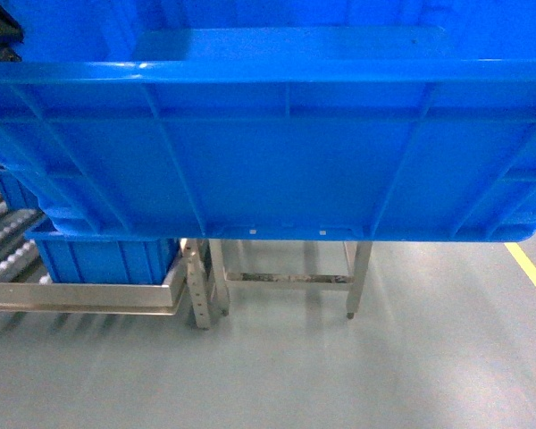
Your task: Place box next to blue box on left shelf
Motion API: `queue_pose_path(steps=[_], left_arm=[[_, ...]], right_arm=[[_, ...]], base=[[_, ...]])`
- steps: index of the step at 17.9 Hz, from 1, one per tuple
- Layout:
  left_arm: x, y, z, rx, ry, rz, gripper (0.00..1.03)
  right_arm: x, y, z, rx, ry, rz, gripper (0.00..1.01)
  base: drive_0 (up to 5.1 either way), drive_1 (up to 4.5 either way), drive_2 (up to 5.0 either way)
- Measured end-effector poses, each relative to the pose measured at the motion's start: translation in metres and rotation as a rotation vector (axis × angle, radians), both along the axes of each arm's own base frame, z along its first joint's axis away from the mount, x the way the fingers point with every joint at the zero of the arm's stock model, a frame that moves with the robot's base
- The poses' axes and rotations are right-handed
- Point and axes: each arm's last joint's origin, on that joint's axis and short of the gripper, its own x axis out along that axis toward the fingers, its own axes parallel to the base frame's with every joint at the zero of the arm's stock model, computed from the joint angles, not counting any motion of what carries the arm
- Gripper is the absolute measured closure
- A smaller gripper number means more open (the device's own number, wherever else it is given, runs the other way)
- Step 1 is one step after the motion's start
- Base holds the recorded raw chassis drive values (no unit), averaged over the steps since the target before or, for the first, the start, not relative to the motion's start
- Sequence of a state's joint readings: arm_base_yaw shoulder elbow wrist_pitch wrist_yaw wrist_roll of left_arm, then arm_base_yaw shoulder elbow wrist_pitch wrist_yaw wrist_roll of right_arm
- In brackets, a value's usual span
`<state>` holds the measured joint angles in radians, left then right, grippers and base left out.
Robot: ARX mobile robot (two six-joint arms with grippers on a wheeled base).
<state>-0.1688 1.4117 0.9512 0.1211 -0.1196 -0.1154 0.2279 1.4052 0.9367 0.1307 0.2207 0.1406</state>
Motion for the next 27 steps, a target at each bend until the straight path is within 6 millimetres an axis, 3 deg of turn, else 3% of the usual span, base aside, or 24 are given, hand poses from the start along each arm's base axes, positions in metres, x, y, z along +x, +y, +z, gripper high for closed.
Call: queue_pose_path(steps=[27], left_arm=[[0.0001, 0.0000, 0.0002, 0.002, -0.003, -0.001, 0.95]], right_arm=[[0.0000, 0.0000, 0.0001, 0.001, -0.002, 0.000, 0.94]], base=[[-5.0, 2.04, 2.8]])
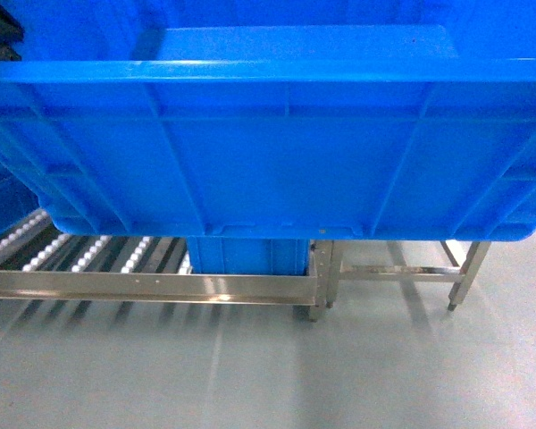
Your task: Place box next to blue box on left shelf
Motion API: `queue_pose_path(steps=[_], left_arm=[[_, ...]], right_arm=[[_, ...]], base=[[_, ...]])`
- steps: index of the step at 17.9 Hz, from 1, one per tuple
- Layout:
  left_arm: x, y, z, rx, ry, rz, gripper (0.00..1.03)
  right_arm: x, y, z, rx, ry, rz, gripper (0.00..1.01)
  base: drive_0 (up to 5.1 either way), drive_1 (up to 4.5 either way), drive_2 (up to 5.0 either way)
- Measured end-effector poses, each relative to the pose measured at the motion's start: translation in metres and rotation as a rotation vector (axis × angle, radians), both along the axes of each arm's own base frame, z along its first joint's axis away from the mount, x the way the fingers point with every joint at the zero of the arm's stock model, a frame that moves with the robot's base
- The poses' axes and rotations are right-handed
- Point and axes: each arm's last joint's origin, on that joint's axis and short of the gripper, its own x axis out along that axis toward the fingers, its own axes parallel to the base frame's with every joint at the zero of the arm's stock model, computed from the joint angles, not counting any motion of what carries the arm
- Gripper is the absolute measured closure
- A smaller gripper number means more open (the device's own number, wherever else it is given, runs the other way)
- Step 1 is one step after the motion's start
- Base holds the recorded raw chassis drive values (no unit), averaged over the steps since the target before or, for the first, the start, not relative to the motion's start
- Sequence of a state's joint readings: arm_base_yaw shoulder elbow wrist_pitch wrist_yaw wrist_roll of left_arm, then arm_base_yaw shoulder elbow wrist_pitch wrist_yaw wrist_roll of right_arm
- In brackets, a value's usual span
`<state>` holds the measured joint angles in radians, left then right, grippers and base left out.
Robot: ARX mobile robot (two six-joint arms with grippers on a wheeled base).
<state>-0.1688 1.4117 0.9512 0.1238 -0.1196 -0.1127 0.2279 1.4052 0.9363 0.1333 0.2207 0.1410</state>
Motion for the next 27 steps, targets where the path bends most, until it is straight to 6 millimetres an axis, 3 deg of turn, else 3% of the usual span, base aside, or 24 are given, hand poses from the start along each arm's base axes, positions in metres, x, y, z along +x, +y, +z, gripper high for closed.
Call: queue_pose_path(steps=[27], left_arm=[[-0.0002, 0.0000, -0.0003, -0.002, 0.004, 0.000, 0.95]], right_arm=[[-0.0002, -0.0001, -0.0004, -0.002, 0.005, 0.000, 0.94]], base=[[-5.0, 2.42, 2.4]])
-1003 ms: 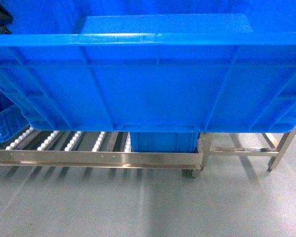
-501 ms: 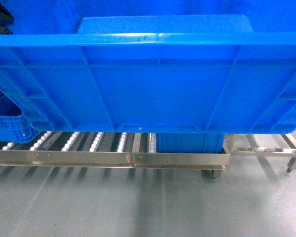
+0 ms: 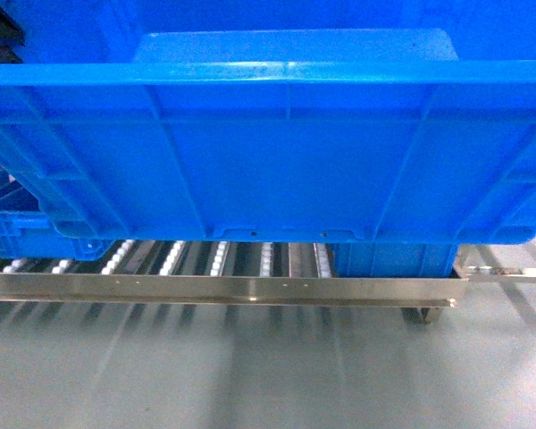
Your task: Place box next to blue box on left shelf
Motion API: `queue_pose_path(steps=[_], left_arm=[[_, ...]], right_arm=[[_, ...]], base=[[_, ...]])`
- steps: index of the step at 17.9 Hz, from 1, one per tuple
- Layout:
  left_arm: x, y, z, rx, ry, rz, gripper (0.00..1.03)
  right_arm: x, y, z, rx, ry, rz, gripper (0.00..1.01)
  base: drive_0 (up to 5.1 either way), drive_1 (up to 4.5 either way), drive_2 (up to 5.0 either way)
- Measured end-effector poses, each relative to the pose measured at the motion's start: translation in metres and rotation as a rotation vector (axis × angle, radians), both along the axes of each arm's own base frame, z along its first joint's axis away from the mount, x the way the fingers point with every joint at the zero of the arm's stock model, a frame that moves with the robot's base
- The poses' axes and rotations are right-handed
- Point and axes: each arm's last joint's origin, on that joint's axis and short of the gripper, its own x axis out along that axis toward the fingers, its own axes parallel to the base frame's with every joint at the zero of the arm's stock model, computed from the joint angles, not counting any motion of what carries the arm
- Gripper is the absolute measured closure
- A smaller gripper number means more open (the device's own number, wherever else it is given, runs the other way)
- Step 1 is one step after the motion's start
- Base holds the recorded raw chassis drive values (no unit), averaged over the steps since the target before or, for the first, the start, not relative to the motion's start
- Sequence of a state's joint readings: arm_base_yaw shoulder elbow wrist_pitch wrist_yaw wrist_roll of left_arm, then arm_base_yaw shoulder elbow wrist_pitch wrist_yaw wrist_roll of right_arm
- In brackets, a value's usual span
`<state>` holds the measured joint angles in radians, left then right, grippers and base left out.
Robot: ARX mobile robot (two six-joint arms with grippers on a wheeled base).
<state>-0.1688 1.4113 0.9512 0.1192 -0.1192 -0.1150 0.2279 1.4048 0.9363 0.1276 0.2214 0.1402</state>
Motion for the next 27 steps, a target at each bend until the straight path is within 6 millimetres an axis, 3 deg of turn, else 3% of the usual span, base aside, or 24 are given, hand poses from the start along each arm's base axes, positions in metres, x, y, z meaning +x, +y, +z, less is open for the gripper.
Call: queue_pose_path(steps=[12, 27], left_arm=[[0.0000, 0.0000, 0.0003, 0.001, -0.003, -0.001, 0.95], [-0.0006, 0.0002, 0.0013, 0.003, -0.005, 0.000, 0.95]], right_arm=[[0.0002, 0.0001, 0.0002, 0.002, -0.003, 0.000, 0.94], [0.0001, 0.0004, 0.0003, 0.003, -0.004, 0.001, 0.94]], base=[[-5.0, 2.45, 2.4], [0.0, 0.00, 0.0]])
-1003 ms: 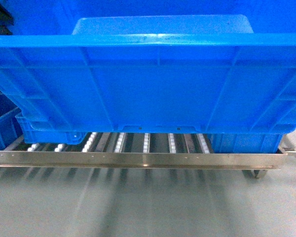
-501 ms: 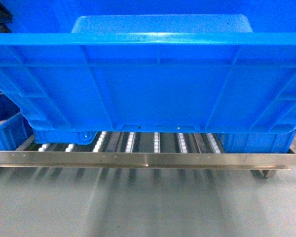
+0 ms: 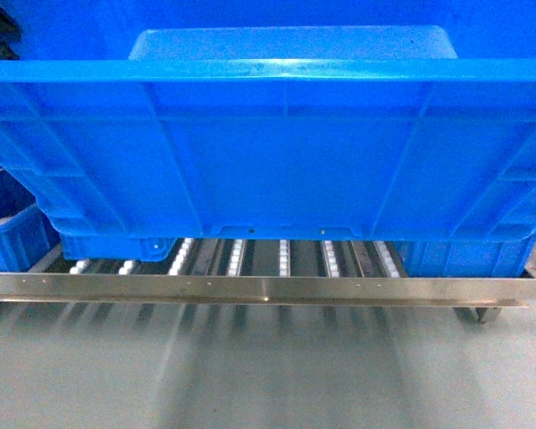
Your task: Place box next to blue box on left shelf
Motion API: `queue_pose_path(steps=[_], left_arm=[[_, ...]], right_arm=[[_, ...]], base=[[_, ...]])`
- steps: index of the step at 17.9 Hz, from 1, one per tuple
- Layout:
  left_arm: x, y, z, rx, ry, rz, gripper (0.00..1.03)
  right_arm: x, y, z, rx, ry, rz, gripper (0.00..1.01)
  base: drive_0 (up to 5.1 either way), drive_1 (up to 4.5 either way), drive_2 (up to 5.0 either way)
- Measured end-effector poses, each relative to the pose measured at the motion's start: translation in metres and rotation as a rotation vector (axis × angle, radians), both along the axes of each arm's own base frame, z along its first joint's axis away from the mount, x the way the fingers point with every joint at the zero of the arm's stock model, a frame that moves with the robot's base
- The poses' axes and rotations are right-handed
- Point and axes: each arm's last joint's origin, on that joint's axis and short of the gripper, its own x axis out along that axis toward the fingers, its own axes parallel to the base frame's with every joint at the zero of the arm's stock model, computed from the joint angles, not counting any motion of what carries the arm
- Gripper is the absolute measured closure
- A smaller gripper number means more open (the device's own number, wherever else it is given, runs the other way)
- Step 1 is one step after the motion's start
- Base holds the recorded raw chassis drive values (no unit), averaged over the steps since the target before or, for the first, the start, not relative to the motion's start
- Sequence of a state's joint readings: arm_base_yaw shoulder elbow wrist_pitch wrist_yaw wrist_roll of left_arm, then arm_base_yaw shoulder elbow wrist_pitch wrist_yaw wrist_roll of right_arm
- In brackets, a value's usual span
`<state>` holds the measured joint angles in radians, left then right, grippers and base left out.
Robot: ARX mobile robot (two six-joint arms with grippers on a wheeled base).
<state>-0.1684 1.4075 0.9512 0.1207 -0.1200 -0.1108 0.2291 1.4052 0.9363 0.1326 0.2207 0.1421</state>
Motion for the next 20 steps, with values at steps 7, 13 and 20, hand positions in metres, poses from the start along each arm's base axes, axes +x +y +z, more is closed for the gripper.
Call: queue_pose_path(steps=[7, 13, 20], left_arm=[[0.0000, 0.0000, 0.0000, 0.000, 0.000, 0.000, 0.95], [0.0002, 0.0000, 0.0005, 0.000, -0.006, 0.000, 0.95], [0.0000, 0.0000, 0.0001, 0.000, -0.001, -0.001, 0.95]], right_arm=[[0.0000, 0.0000, 0.0000, 0.000, 0.000, 0.000, 0.94], [0.0001, 0.0000, 0.0004, 0.001, -0.004, 0.000, 0.94], [0.0000, -0.0001, 0.0000, 0.000, 0.000, -0.001, 0.94]], base=[[0.0, 0.00, 0.0], [0.0, 0.00, 0.0], [0.0, 0.00, 0.0]])
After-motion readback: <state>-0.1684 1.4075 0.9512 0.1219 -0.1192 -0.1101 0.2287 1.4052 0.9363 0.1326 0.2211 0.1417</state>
